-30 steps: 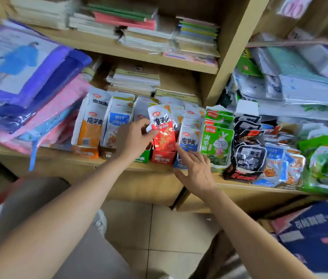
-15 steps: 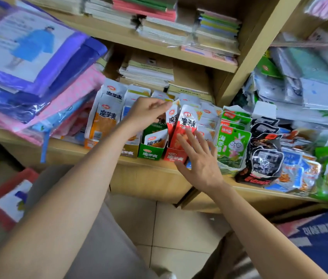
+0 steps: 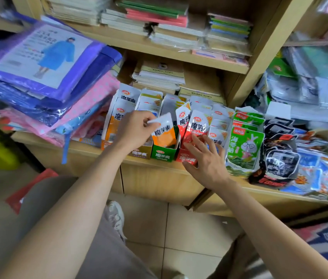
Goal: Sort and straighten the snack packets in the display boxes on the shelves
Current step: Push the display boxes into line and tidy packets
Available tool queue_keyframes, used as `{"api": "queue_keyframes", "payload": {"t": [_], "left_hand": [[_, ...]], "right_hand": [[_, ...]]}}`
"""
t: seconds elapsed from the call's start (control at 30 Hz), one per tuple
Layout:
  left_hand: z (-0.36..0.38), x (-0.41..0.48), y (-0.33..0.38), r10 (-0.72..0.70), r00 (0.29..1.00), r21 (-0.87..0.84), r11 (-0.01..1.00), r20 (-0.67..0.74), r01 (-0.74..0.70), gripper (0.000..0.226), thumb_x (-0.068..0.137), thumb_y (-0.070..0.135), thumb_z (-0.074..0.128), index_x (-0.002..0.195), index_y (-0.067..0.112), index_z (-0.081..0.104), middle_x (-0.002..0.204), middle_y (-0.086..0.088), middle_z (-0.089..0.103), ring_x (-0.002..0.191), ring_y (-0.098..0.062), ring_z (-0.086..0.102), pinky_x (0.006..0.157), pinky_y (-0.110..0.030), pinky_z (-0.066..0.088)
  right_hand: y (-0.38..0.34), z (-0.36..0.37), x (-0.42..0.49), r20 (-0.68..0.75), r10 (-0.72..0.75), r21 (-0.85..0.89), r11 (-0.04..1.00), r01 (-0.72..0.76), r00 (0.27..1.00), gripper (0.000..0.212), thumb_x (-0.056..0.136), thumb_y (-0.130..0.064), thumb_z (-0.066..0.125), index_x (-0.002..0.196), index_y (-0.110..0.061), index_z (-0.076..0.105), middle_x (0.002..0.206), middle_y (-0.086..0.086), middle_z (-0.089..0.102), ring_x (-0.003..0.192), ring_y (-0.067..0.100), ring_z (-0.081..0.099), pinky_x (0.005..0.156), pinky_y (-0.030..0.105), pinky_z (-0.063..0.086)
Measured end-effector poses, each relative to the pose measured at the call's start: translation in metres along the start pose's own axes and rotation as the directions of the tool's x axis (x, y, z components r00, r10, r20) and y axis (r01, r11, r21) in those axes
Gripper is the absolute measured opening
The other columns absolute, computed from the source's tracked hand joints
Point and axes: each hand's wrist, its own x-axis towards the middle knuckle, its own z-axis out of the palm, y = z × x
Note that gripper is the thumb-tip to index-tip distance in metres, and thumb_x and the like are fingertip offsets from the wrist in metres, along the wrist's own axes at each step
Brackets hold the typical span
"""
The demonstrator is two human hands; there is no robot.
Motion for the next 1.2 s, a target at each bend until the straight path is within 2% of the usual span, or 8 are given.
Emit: {"api": "queue_keyframes", "payload": {"t": [0.1, 0.27, 0.4, 0.6, 0.8, 1.07, 1.13, 1.2], "left_hand": [[-0.02, -0.001, -0.007, -0.097, 0.976, -0.259, 0.965, -0.197, 0.043, 0.008, 0.087, 0.026, 0.072, 0.085, 0.019, 0.073, 0.074, -0.003, 0.072, 0.064, -0.018, 0.072, 0.054, -0.037, 0.055], [-0.049, -0.015, -0.013, -0.301, 0.89, -0.556, 0.828, -0.343, 0.066, 0.01, 0.093, 0.016, 0.071, 0.101, 0.011, 0.075, 0.094, -0.011, 0.076, 0.07, -0.009, 0.07, 0.062, -0.018, 0.056], [-0.061, -0.023, -0.024, -0.366, 0.87, -0.644, 0.761, -0.331, 0.075, 0.007, 0.095, 0.017, 0.068, 0.099, 0.016, 0.073, 0.101, -0.012, 0.075, 0.094, -0.027, 0.073, 0.079, -0.037, 0.063], [-0.073, -0.029, -0.043, -0.406, 0.784, -0.649, 0.761, -0.47, 0.005, 0.009, 0.092, 0.018, 0.071, 0.091, 0.026, 0.075, 0.094, -0.004, 0.077, 0.09, -0.023, 0.075, 0.077, -0.037, 0.062], [-0.073, -0.032, -0.048, -0.103, 0.793, -0.242, 0.969, -0.601, -0.058, 0.015, 0.093, 0.016, 0.068, 0.103, 0.013, 0.077, 0.096, 0.008, 0.076, 0.086, -0.004, 0.071, 0.077, -0.026, 0.059], [-0.062, -0.023, -0.048, 0.281, 0.682, 0.166, 0.959, -0.675, -0.231, 0.015, 0.093, 0.007, 0.067, 0.102, 0.007, 0.079, 0.096, -0.006, 0.075, 0.085, -0.015, 0.068, 0.078, -0.02, 0.052], [-0.052, -0.023, -0.056, 0.354, 0.772, 0.298, 0.929, -0.528, -0.222, 0.017, 0.087, 0.006, 0.068, 0.099, 0.01, 0.079, 0.102, -0.005, 0.074, 0.094, -0.022, 0.063, 0.084, -0.026, 0.052], [-0.041, -0.026, -0.064, 0.153, 0.943, 0.393, 0.919, -0.295, -0.026, 0.022, 0.084, 0.023, 0.07, 0.103, 0.019, 0.08, 0.111, 0.002, 0.074, 0.105, -0.025, 0.057, 0.088, -0.038, 0.05]], "right_hand": [[-0.007, 0.004, 0.0, -0.022, 0.045, 0.058, 0.997, -0.044, 0.999, 0.061, 0.091, -0.051, 0.057, 0.148, -0.033, 0.043, 0.162, -0.004, 0.03, 0.15, 0.028, 0.017, 0.113, 0.062, 0.021], [-0.035, 0.009, -0.006, -0.117, 0.025, 0.101, 0.995, -0.013, 0.993, 0.067, 0.093, -0.045, 0.054, 0.154, -0.033, 0.031, 0.164, 0.0, 0.024, 0.152, 0.027, 0.016, 0.114, 0.056, 0.02], [-0.059, 0.021, -0.006, -0.059, -0.041, 0.083, 0.996, 0.046, 0.997, 0.071, 0.093, -0.048, 0.053, 0.156, -0.038, 0.021, 0.165, -0.005, 0.02, 0.153, 0.028, 0.011, 0.117, 0.057, 0.012], [-0.069, 0.03, -0.004, -0.067, 0.027, 0.078, 0.997, -0.021, 0.997, 0.078, 0.089, -0.039, 0.061, 0.156, -0.037, 0.022, 0.159, -0.003, 0.033, 0.15, 0.031, 0.019, 0.118, 0.057, 0.005], [-0.07, 0.032, -0.006, -0.076, 0.031, 0.074, 0.997, -0.025, 0.997, 0.08, 0.088, -0.038, 0.061, 0.157, -0.038, 0.019, 0.16, -0.004, 0.031, 0.15, 0.029, 0.018, 0.119, 0.056, 0.004], [-0.069, 0.032, -0.006, -0.083, 0.027, 0.097, 0.995, -0.019, 0.996, 0.08, 0.088, -0.036, 0.061, 0.157, -0.038, 0.02, 0.159, -0.003, 0.034, 0.15, 0.029, 0.018, 0.12, 0.056, 0.004], [-0.068, 0.033, -0.006, -0.081, 0.026, 0.101, 0.995, -0.018, 0.996, 0.08, 0.089, -0.036, 0.062, 0.157, -0.038, 0.02, 0.159, -0.004, 0.033, 0.15, 0.029, 0.018, 0.12, 0.057, 0.005], [-0.068, 0.033, -0.006, -0.076, 0.021, 0.105, 0.994, -0.013, 0.997, 0.081, 0.089, -0.036, 0.062, 0.157, -0.039, 0.018, 0.16, -0.005, 0.031, 0.151, 0.028, 0.017, 0.121, 0.058, 0.005]]}}
